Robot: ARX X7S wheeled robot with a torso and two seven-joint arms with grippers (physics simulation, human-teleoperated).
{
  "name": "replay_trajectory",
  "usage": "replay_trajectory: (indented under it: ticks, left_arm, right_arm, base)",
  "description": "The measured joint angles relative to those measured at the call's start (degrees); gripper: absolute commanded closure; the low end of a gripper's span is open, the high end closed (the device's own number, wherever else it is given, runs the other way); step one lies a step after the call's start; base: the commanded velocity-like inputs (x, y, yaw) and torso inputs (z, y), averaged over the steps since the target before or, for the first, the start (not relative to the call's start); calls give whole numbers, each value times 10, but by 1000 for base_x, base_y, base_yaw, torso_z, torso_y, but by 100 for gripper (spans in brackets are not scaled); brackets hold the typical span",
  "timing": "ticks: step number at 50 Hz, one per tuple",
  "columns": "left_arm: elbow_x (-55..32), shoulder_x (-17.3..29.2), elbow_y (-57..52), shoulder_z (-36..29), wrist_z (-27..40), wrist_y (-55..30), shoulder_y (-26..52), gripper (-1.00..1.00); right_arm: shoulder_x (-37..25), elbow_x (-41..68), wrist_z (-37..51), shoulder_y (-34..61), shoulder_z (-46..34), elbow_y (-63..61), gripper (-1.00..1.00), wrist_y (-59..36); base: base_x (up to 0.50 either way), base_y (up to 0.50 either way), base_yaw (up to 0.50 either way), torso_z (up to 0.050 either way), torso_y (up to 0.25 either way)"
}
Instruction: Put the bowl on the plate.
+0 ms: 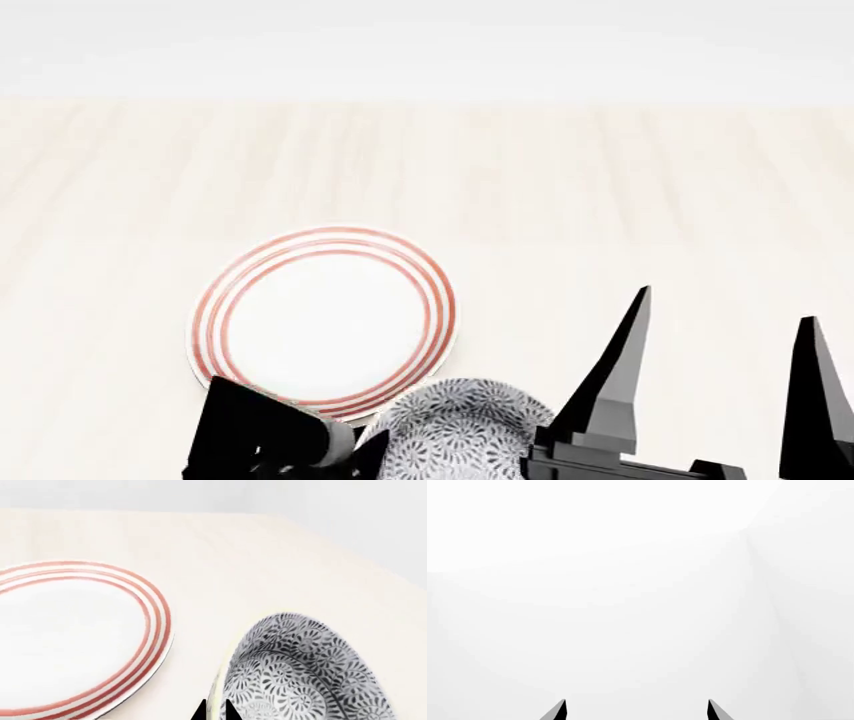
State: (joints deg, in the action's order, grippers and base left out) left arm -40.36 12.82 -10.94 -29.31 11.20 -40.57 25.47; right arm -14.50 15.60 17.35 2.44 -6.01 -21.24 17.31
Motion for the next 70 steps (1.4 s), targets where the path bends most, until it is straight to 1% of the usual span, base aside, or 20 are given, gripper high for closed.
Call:
replay_trajectory:
  ticks: [6, 14, 34, 48, 59, 70]
  left_arm:
    - [36, 5, 25, -4, -9, 23, 44, 100]
    - [61, 6, 72, 8, -17, 52, 95, 100]
    - [79, -16, 206, 48, -27, 106, 196, 100]
    - [63, -47, 356, 90, -32, 136, 261, 100]
    - [37, -72, 494, 128, -40, 155, 312, 100]
    - [20, -88, 626, 152, -55, 182, 366, 100]
  right_arm:
    - [-2, 2, 2, 1, 0, 0, -100, 0]
    - [-4, 3, 4, 2, -2, 0, -100, 0]
    - [-8, 5, 10, 2, -5, -1, -100, 2]
    - [-11, 7, 12, 2, -8, 2, -100, 5]
    - [-13, 8, 14, 2, -10, 4, -100, 6]
    - [-15, 8, 16, 2, -13, 6, -100, 7]
  base:
    - [0, 0, 0, 0, 0]
    - [0, 0, 0, 0, 0]
    - [0, 0, 0, 0, 0]
    - [0, 0, 0, 0, 0]
    - [0, 0, 0, 0, 1]
    - [0, 0, 0, 0, 0]
